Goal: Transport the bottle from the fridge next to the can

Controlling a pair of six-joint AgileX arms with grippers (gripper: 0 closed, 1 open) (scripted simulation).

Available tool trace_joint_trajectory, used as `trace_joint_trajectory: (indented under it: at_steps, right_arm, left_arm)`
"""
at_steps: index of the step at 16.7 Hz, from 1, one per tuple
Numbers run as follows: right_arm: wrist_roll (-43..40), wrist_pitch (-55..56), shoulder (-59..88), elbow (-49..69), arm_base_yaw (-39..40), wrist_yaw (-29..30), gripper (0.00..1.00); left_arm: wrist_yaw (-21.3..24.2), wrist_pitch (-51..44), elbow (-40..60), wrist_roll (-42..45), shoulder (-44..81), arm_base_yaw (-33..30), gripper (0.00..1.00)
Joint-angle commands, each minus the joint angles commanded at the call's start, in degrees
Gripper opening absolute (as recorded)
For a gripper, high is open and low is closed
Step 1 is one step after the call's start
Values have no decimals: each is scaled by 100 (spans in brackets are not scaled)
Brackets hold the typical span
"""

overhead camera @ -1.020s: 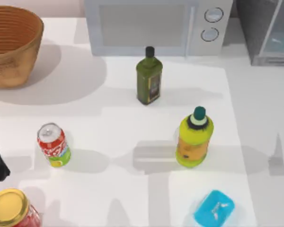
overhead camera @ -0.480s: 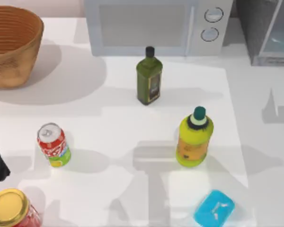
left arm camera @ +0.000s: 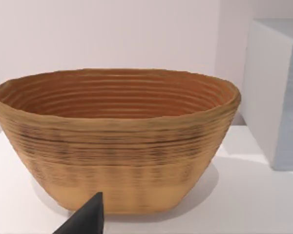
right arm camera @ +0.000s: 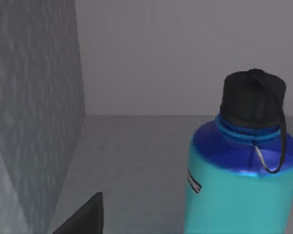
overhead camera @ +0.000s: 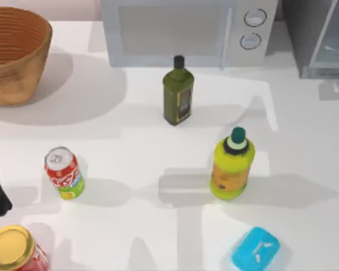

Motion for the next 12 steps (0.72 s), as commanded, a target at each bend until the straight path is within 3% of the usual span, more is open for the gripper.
trace_joint_trajectory:
  at_steps: [5,12]
  right_arm:
    - [-7,977,1760,859,-185,-166,100]
    - [-10,1172,2068,1018,-190,-193,100]
  left_arm:
    - [0,0,0,0,0,0,100]
    - [0,0,0,0,0,0,100]
